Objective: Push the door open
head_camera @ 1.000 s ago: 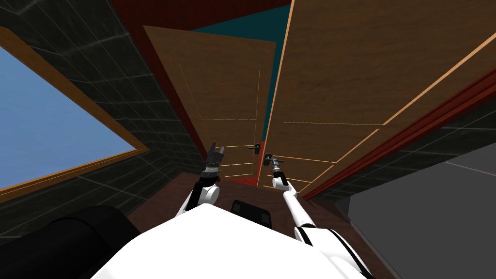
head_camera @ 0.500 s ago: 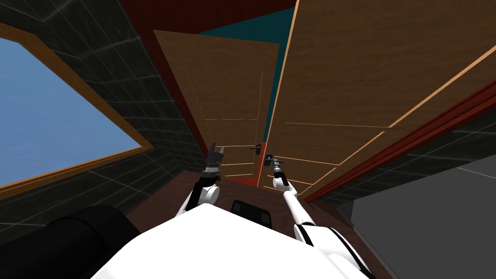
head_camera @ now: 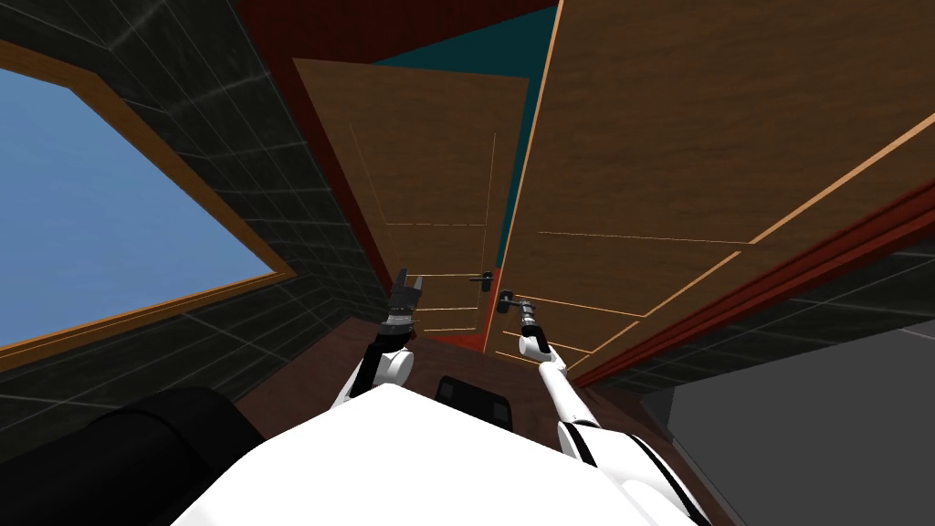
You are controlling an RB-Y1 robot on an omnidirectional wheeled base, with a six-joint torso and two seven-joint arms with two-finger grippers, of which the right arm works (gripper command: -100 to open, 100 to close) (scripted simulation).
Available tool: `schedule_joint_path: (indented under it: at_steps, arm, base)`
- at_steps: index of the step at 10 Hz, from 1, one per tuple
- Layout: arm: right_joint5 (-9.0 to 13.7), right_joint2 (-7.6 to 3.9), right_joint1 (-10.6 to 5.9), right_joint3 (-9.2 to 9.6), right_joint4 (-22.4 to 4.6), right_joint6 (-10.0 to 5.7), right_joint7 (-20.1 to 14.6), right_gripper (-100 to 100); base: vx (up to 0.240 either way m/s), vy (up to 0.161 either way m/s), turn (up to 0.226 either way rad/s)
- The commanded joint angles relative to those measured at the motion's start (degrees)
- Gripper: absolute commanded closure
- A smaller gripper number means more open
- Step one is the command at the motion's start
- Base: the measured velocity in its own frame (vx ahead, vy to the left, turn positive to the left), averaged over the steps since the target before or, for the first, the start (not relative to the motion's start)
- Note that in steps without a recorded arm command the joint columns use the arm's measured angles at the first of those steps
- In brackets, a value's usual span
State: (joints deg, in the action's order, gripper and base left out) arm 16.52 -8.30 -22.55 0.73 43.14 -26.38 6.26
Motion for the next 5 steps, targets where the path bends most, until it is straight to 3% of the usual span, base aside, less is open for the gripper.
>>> schedule_joint_path:
  at_steps: [1,5]
  arm:
    - [0.2,-0.43,0.88,-1.58,2.2,0.58,1.1,100]
    - [0.8,-1.0,0.9,-4.09,1.6,-0.1,2.5,100]
  base:
    - [0.024,-0.047,0.026]
    - [0.012,-0.036,0.041]
